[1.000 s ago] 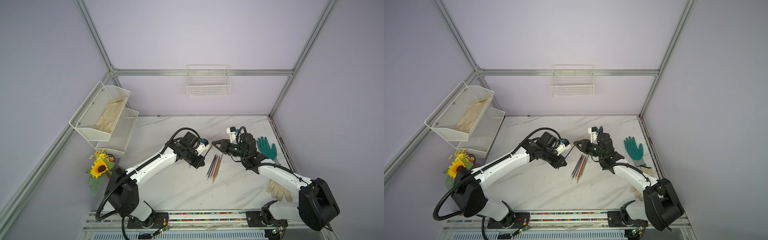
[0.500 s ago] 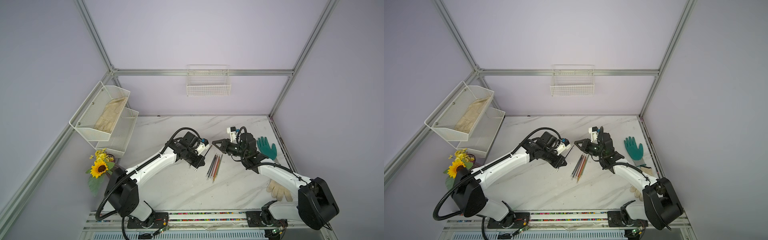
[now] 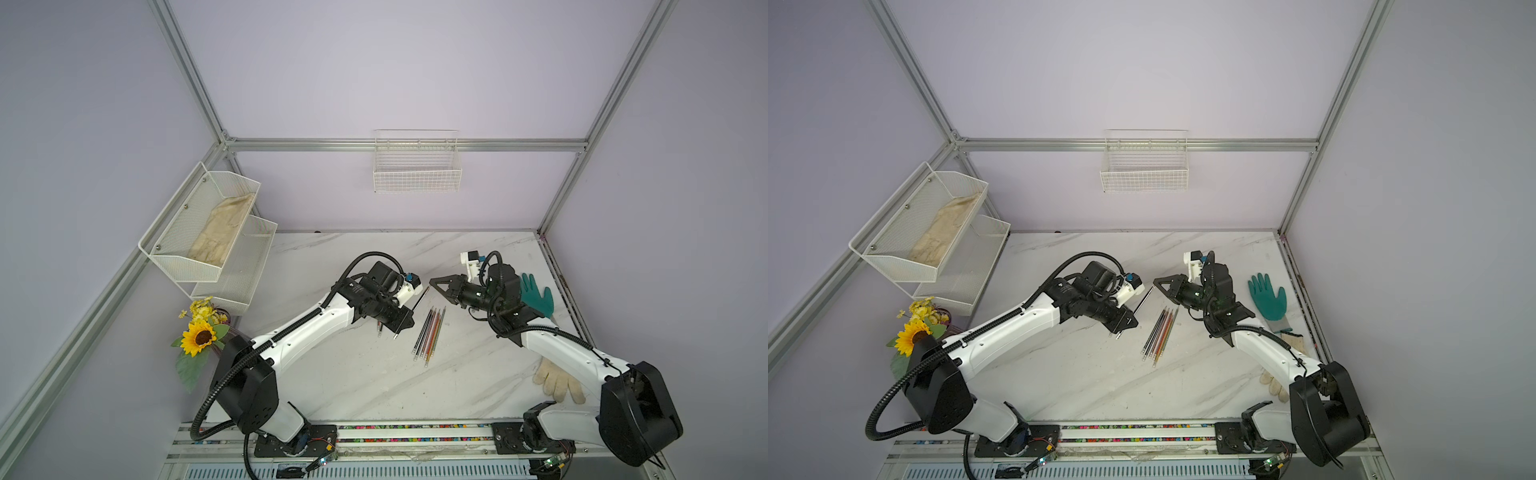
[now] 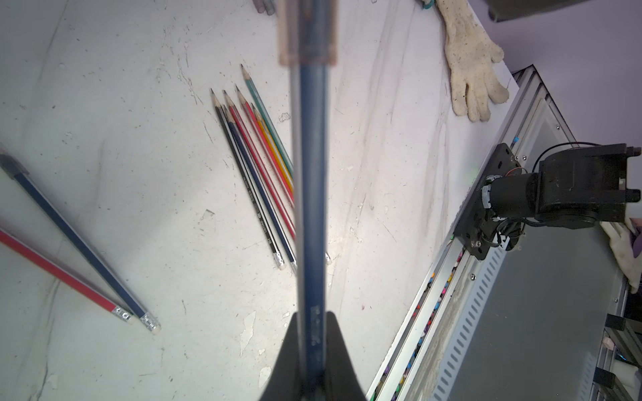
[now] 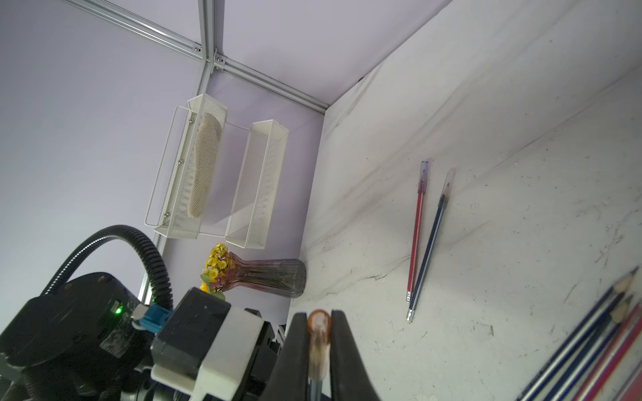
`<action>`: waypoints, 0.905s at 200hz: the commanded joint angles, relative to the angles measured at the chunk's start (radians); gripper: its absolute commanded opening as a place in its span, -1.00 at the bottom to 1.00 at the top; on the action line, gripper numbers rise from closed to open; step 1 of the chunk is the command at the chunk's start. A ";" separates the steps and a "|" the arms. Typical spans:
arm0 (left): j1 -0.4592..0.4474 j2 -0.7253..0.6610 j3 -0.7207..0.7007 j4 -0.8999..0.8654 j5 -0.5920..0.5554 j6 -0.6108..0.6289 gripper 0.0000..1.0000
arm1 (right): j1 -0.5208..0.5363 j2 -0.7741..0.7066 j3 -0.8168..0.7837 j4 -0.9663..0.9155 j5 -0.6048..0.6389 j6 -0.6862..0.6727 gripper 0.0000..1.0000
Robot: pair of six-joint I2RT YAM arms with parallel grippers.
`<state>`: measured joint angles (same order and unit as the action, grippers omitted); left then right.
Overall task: Remove the protective cover of the pencils
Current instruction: Remove the protective sleeve from the pencil, then place the protective sleeve at the center of the board.
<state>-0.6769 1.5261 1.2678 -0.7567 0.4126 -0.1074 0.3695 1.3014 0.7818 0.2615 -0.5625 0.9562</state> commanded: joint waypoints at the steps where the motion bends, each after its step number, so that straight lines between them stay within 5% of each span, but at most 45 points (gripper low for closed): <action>1: -0.001 -0.007 0.064 -0.052 0.008 0.026 -1.00 | -0.100 -0.009 0.029 0.000 0.016 -0.021 -0.87; 50: -0.001 -0.007 0.064 -0.056 0.001 0.028 -1.00 | -0.309 0.057 0.087 -0.037 -0.123 -0.078 -0.91; 82: -0.001 -0.006 0.065 -0.059 -0.006 0.029 -1.00 | -0.381 0.048 0.146 -0.282 -0.011 -0.232 -0.86; 181: -0.001 -0.004 0.067 -0.058 0.008 0.024 -1.00 | -0.551 0.086 -0.119 -0.301 -0.068 -0.354 -0.83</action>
<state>-0.6807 1.5269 1.2686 -0.8139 0.4084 -0.1078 -0.1791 1.3598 0.6750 -0.0326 -0.6254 0.6567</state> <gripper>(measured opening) 0.080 0.116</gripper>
